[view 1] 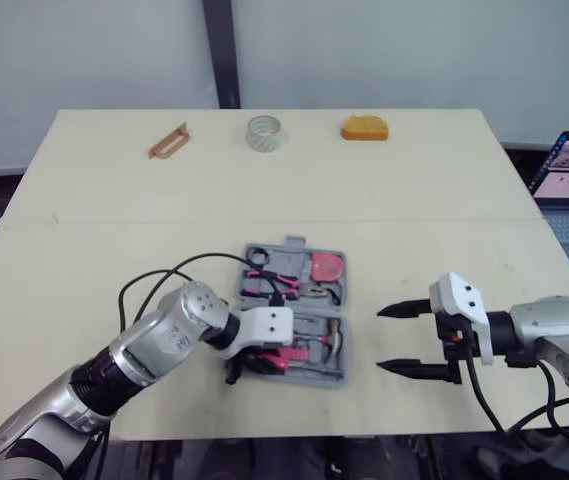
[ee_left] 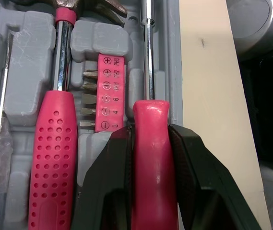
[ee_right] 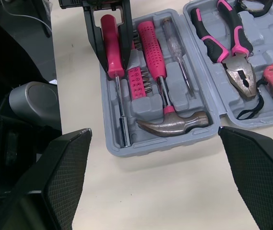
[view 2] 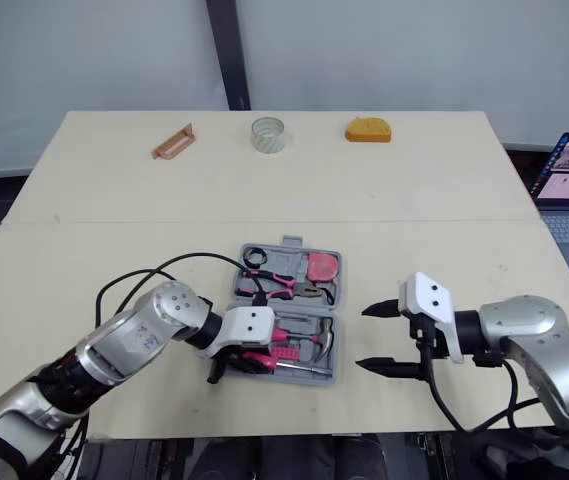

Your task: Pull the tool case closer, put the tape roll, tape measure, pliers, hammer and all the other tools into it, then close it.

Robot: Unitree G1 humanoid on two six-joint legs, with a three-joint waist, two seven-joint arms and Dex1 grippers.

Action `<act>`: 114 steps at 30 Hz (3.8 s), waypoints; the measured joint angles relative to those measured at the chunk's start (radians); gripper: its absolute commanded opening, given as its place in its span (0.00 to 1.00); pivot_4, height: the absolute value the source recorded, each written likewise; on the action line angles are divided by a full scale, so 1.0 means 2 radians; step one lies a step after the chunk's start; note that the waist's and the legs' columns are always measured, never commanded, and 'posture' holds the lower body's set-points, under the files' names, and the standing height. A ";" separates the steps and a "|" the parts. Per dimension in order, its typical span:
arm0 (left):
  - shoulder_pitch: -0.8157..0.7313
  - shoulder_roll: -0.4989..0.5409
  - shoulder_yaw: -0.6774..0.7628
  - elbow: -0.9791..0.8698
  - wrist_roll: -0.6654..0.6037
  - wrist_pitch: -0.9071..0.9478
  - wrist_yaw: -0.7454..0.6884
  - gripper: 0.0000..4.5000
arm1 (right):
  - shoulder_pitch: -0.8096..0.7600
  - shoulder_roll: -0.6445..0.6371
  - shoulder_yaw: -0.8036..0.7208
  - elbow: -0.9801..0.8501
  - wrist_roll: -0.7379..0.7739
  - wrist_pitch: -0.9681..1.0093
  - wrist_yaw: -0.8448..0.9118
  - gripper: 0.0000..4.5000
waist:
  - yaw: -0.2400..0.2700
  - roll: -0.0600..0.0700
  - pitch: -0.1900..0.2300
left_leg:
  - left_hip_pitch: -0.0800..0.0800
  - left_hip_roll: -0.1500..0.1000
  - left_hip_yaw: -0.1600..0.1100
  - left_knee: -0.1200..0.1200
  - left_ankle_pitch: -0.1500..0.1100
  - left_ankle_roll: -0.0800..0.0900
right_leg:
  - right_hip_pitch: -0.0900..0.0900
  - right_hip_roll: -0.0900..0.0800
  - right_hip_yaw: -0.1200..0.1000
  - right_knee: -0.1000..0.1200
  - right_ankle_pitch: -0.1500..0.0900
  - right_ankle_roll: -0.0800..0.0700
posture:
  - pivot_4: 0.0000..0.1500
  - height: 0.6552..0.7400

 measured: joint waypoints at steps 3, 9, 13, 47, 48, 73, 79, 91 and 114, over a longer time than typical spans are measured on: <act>0.000 0.000 0.000 0.000 0.000 0.000 0.001 0.15 | -0.001 0.000 0.000 0.000 0.000 0.000 0.000 1.00 | 0.000 0.000 0.000 | 0.000 0.000 0.000 0.000 0.000 0.000 | 0.000 0.000 0.000 0.000 0.000 0.000 | 1.00 1.00; 0.001 -0.001 -0.001 0.000 0.000 -0.001 0.004 0.38 | -0.001 0.000 0.000 0.000 0.000 -0.001 0.000 1.00 | 0.000 0.000 0.000 | 0.000 0.000 0.000 0.000 0.000 0.000 | 0.000 0.000 0.000 0.000 0.000 0.000 | 1.00 1.00; 0.005 0.000 -0.002 -0.009 -0.001 -0.007 0.001 0.78 | -0.001 0.000 0.000 0.001 0.000 -0.001 0.000 1.00 | 0.001 0.000 0.000 | 0.000 0.000 0.000 0.001 0.000 0.000 | 0.000 0.000 0.000 0.000 0.000 0.000 | 1.00 1.00; 0.153 -0.051 0.159 0.134 -0.089 -0.269 -0.015 0.01 | -0.008 0.000 -0.002 0.003 0.015 0.008 0.000 1.00 | -0.002 0.000 0.000 | 0.000 0.000 0.000 0.001 0.000 0.001 | 0.000 0.000 0.000 0.001 0.000 0.000 | 1.00 1.00; 0.153 -0.051 0.158 0.138 -0.087 -0.272 -0.015 0.01 | -0.008 0.000 -0.002 0.003 0.015 0.008 0.000 1.00 | -0.002 0.000 0.000 | 0.000 0.000 0.000 0.001 0.000 0.001 | 0.000 0.000 0.000 0.001 0.000 0.000 | 1.00 1.00; 0.150 -0.045 0.136 0.154 -0.041 -0.310 -0.009 0.01 | -0.007 0.000 -0.002 0.011 0.014 0.008 0.000 1.00 | -0.001 0.001 -0.002 | 0.003 0.000 0.000 0.001 -0.001 0.001 | 0.003 0.000 0.000 0.000 0.000 0.000 | 1.00 1.00; 0.152 -0.045 0.139 0.145 -0.044 -0.299 -0.008 0.01 | -0.001 0.000 -0.002 0.011 0.014 0.008 0.000 1.00 | -0.001 0.001 -0.002 | 0.003 0.000 0.000 0.001 -0.001 0.001 | 0.004 0.000 0.000 0.000 0.000 0.000 | 1.00 1.00; 0.185 0.032 0.335 0.078 -0.180 -0.147 0.007 0.01 | 0.008 0.060 -0.058 0.100 0.020 0.009 -0.063 1.00 | -0.003 0.001 -0.002 | 0.002 0.000 0.000 0.001 -0.001 0.001 | 0.003 0.000 0.000 0.000 0.000 0.000 | 1.00 1.00; 0.120 -0.098 0.276 0.299 -0.066 -0.278 0.119 0.00 | -0.065 0.205 0.080 0.220 -0.132 -0.057 -0.156 0.01 | -0.004 0.001 -0.002 | 0.002 0.000 0.001 0.000 -0.001 0.001 | 0.001 0.000 0.000 0.001 0.000 0.000 | 1.00 1.00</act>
